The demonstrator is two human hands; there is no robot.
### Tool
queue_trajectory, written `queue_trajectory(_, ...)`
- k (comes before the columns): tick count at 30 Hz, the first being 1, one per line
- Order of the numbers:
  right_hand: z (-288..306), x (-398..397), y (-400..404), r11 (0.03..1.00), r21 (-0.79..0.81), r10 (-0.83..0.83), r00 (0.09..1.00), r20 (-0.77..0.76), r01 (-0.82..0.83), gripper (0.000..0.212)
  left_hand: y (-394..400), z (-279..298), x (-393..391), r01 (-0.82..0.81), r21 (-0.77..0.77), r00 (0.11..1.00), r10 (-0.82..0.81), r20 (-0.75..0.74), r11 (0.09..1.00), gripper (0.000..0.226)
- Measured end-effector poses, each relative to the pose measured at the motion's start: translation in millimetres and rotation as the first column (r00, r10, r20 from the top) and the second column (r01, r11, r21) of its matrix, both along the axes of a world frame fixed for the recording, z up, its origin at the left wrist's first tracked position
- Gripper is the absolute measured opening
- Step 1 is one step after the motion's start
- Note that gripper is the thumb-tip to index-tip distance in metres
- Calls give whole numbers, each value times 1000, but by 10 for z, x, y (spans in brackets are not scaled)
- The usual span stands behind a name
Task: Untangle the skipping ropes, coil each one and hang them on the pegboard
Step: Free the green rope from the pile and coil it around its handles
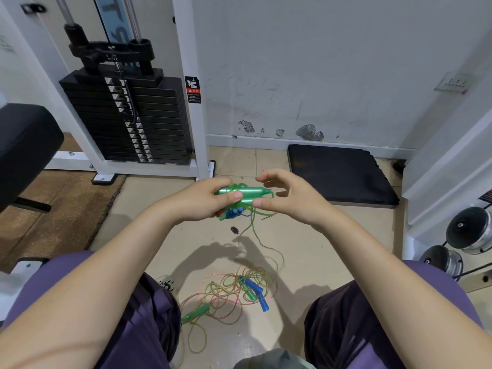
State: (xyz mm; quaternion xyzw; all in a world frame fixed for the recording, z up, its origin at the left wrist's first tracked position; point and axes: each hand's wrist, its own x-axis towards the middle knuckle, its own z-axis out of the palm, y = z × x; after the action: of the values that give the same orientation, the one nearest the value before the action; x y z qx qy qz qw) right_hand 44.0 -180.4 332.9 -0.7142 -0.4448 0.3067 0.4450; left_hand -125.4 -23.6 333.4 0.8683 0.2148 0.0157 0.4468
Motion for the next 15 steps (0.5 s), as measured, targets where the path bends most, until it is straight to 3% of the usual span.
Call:
queue_trajectory(3, -2, -75, 10, 994, 25, 108, 989, -106, -106, 45, -57, -10, 25, 74, -198, 997, -68, 39, 977, 38)
queue_trajectory(7, 41, -104, 9, 992, 96, 99, 973, -211, -80, 41, -86, -2, 36, 147, -386, 982, -90, 163, 911, 32)
queue_trajectory(13, 72, -109, 32, 986, 164, 116, 834, -540, -31, 43, -117, -39, 59, 124, -430, 974, -26, 227, 894, 18)
queue_trajectory(15, 77, -100, 31, 983, 181, 129, 774, -620, -19, 42, -134, -43, 73, 101, -452, 971, 11, 238, 886, 27)
